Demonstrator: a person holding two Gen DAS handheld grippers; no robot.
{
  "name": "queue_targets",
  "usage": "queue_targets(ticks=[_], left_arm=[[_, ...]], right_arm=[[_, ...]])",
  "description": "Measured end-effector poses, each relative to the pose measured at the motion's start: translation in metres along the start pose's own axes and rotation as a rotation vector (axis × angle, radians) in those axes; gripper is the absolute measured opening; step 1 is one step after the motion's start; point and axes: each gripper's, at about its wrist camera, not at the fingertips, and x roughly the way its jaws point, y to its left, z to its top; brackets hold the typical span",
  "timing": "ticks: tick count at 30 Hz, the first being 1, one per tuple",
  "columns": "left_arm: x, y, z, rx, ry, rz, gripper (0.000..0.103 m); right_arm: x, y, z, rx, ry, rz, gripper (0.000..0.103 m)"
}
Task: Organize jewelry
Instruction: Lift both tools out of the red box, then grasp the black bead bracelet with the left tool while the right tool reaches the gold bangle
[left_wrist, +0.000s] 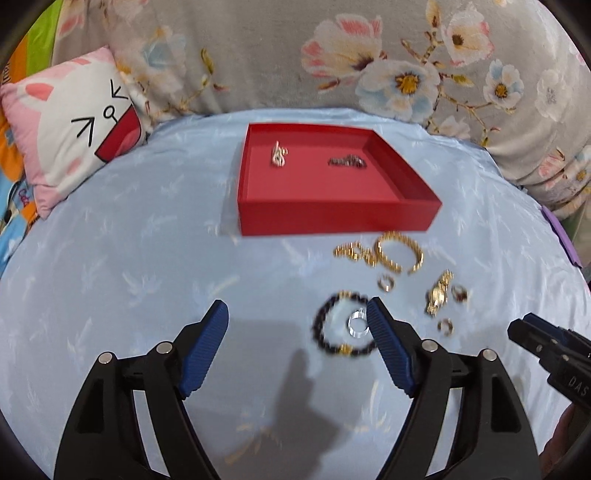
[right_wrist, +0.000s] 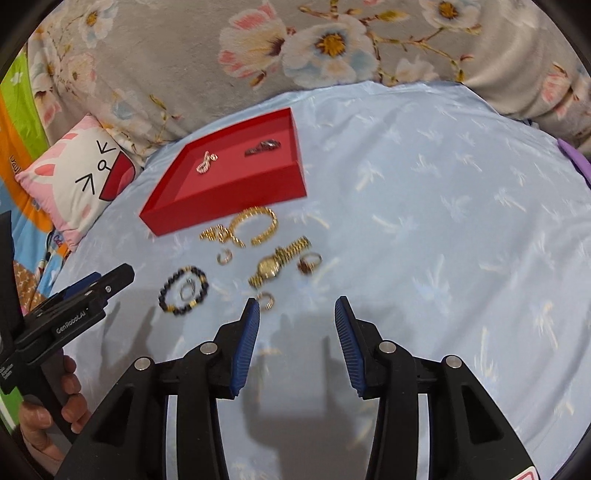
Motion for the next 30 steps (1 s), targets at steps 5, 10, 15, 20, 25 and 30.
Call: queue_targets(ticks=[5,10,15,20,25,30], left_arm=[[0.010,0.001,-0.014,-0.002,0.030,0.001,0.075],[0.023,-0.002,-0.014,-0.004,0.035,-0.002,0.073],[0.039,-0.002,-0.014,0.001,0.064,-0.001,0.057],[0.047,-0.004,-0.016,0.019,0.071,0.015,0.045],[0.051,-0.013,-0.013,0.058,0.066,0.031,0.029],[0.051,-0.013,-0.009,0.037,0.087,-0.024,0.007]], right_arm=[[0.001,0.001,-0.017,-0.001,0.019,-0.015,0.042],[0.004,0.004,-0.017,-0.005,0.024,-0.010,0.042],[0.010,0.008,-0.015,-0.009,0.034,0.003,0.042],[0.015,0.009,-0.014,-0.005,0.040,0.010,0.042],[0.017,0.007,-0.013,0.001,0.044,0.015,0.042],[0.018,0.007,-0.012,0.000,0.041,0.015,0.042]])
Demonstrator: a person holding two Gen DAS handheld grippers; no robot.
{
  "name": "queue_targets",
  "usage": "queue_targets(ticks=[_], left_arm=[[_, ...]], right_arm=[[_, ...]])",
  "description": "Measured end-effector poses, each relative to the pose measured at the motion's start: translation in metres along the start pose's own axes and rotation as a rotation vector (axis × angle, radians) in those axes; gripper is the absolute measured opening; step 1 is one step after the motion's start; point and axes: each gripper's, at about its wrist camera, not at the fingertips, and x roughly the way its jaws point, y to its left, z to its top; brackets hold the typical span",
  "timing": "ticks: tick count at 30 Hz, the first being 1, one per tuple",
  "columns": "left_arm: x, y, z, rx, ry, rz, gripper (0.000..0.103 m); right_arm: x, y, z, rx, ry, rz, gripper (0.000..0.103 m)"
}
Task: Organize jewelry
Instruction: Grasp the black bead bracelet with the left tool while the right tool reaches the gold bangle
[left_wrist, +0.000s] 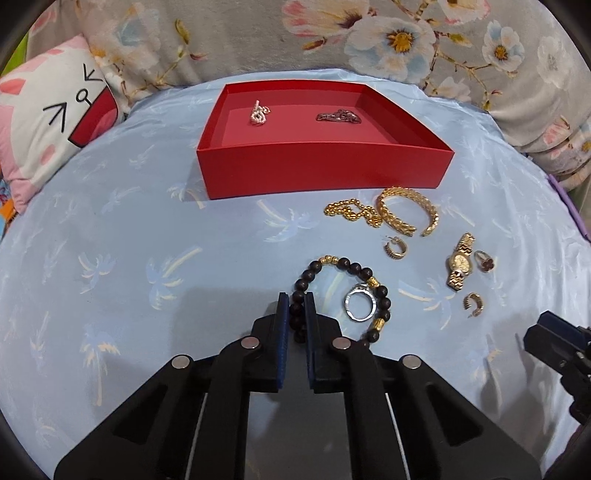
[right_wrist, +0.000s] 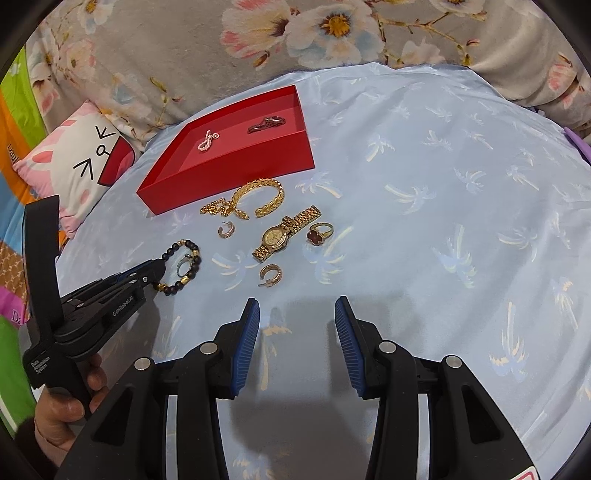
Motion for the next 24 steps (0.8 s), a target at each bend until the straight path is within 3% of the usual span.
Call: queue_targets(ticks=[11,15,21,22,24], left_arm=[[-0.045,-0.001,0.015,-0.008,-0.078,-0.080,0.007],[-0.058,-0.002,0.022,-0.004,-0.106,-0.099,0.007],[-0.067,0.005,0.031,-0.014,-0.133,-0.101,0.007],[-0.067,0.006,0.031,-0.017,-0.136,-0.100,0.007],[-0.066,0.009,0.032,-0.025,-0.140,-0.095,0.007]], right_arm=[[0.015,0.011,0.036,-0.048,-0.024,0.010,0.042],[0.038,0.018,0.058,-0.044,-0.003,0.043,0.042],[0.074,0.037,0.079,-0.101,0.032,0.010,0.042],[0.079,0.038,0.081,-0.108,0.037,0.011,0.043],[0.089,0.041,0.085,-0.120,0.053,0.008,0.055]])
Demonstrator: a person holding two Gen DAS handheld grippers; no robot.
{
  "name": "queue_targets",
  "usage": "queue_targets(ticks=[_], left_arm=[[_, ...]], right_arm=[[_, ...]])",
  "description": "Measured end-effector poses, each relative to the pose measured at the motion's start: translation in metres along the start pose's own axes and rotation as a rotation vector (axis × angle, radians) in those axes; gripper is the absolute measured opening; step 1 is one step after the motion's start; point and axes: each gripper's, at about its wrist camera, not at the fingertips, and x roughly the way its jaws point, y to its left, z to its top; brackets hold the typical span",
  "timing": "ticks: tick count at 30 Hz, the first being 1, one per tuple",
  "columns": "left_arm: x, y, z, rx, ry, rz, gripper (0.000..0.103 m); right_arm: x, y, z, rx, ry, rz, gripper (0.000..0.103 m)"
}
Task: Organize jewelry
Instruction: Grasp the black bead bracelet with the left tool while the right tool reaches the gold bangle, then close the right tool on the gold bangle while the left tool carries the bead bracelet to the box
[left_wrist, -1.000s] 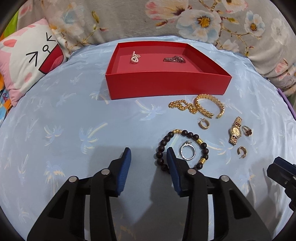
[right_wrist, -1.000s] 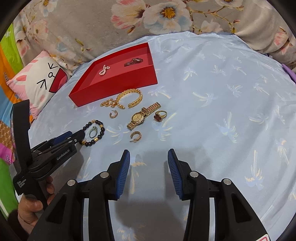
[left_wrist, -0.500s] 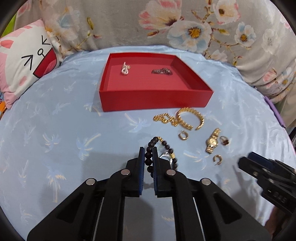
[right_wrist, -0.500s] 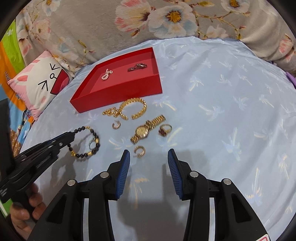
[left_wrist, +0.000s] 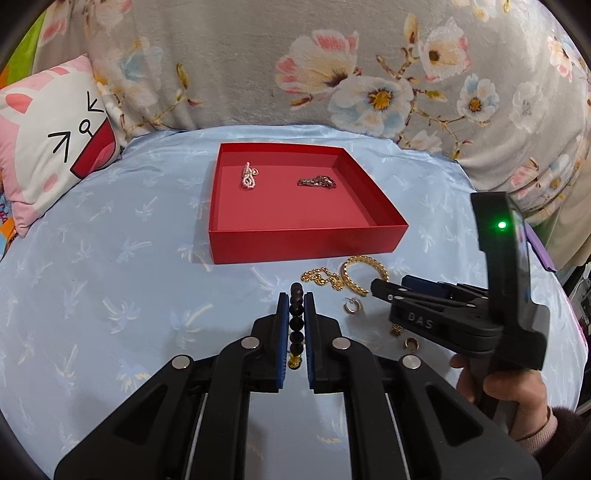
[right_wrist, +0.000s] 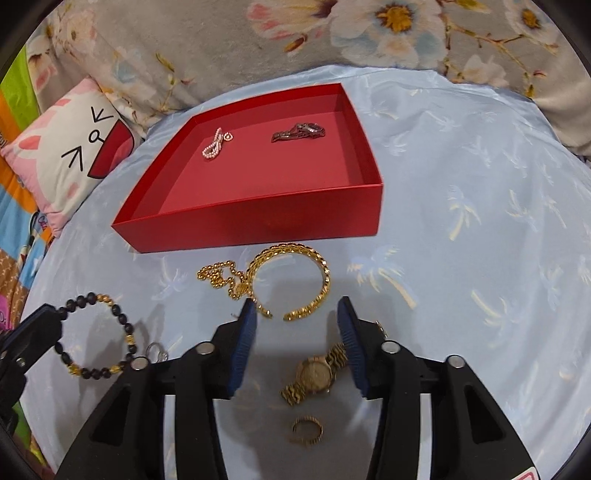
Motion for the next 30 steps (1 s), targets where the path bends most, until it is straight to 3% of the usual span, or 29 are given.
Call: queue_targets(ticks=[18,30], left_arm=[[0.009,0.015,0.002,-0.028,0.012,0.012,0.007],[0.005,0.015,0.007,-0.030,0.008,-0.003,0.007]], right_arm=[[0.026,0.016,0.011,-0.064,0.007,-0.036,0.056],[-0.002,0.009,0.004,-0.047,-0.031,-0.008,0.054]])
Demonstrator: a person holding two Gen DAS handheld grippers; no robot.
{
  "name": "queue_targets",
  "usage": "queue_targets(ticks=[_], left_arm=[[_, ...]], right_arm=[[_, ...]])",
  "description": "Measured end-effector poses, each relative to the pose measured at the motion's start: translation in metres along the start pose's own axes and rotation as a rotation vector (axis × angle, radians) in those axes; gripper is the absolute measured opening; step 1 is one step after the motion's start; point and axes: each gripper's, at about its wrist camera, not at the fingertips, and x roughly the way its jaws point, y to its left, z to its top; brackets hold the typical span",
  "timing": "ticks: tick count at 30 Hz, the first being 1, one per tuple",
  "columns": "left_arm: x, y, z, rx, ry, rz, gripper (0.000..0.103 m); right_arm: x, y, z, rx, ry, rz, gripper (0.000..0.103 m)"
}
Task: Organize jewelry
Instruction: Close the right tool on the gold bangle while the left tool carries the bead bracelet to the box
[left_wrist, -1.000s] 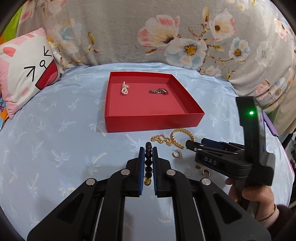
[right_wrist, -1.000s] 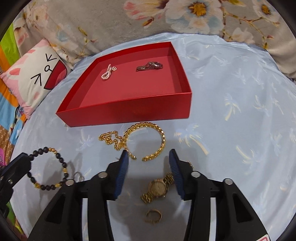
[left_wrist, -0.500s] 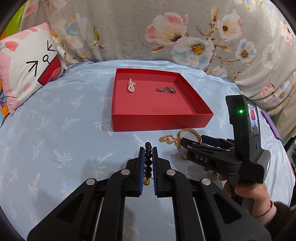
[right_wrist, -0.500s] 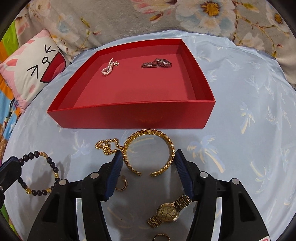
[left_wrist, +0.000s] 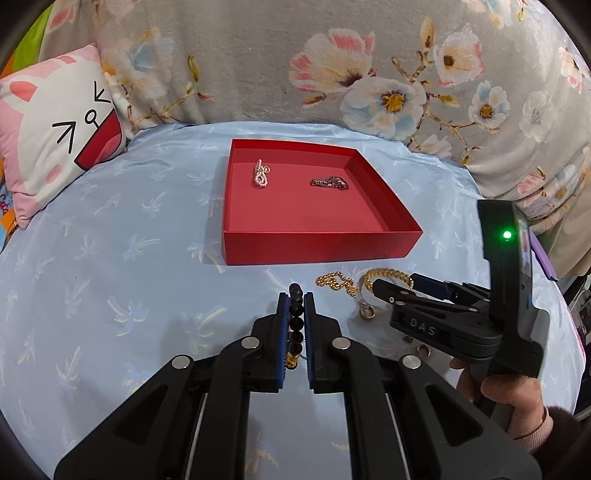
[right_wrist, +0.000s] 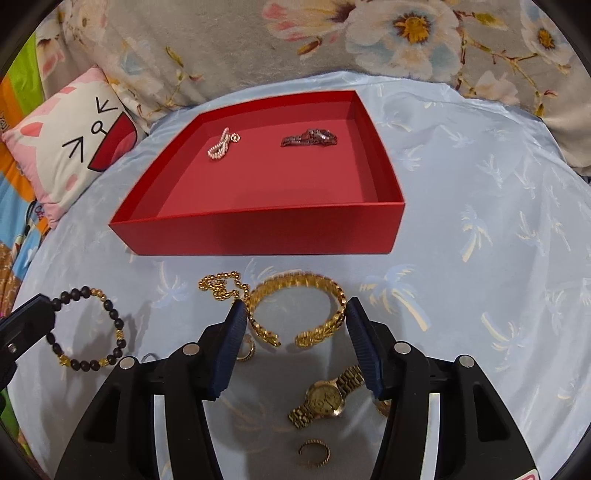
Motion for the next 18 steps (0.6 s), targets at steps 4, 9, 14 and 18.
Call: queue_targets(ticks=[4,9,14,18], left_arm=[[-0.008,-0.006,0.013,0.011,-0.023,-0.018,0.007],[-0.019,-0.011,0.042,0.018,-0.073,-0.055,0.007],[-0.020,-0.018,0.088,0.047,-0.148,-0.050,0.007],[0.003,-0.014,0.125,0.048,-0.170,-0.045,0.007]], right_arm=[[-0.025,-0.003,0.005,0.000,-0.040,0.010,0.054],[-0.053,-0.010,0.026,0.009,-0.092,0.030,0.054],[-0.064,-0.009,0.070,0.003,-0.152,0.041,0.054],[-0.052,-0.004,0.107,0.005,-0.169,0.053,0.054]])
